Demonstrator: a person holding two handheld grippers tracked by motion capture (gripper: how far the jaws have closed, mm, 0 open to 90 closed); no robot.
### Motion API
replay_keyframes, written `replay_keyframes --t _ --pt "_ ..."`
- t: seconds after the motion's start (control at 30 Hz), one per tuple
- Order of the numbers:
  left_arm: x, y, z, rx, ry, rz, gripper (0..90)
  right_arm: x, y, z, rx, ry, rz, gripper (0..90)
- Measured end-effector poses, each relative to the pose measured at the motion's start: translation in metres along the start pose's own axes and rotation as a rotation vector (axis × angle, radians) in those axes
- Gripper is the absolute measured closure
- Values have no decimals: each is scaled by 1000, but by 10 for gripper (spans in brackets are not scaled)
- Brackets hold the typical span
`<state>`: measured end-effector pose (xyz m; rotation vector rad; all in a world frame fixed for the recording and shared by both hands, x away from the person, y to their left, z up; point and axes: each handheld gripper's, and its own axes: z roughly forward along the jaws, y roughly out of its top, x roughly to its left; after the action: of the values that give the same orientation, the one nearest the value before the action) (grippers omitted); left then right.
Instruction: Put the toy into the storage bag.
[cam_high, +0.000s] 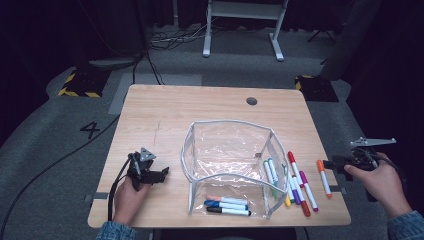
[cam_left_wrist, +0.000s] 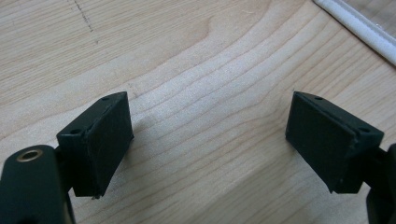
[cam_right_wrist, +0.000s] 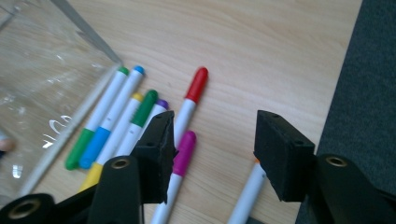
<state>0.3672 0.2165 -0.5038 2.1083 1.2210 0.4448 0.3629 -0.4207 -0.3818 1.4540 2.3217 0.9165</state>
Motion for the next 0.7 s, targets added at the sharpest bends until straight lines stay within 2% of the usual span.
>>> replay_keyframes --t 0.17,0.33,0.5,0.63,0.7 --pt "0 0 0 0 0 1 149 -15 -21 22 39 -23 46 561" --pt "0 0 0 0 0 0 149 -25 -33 39 86 -61 88 564" --pt "0 0 0 0 0 0 149 -31 -40 54 155 -107 90 585" --pt "0 0 0 0 0 0 149 -33 -42 67 190 -103 103 609" --pt "0 0 0 0 -1 1 149 -32 -42 72 216 -115 105 651"
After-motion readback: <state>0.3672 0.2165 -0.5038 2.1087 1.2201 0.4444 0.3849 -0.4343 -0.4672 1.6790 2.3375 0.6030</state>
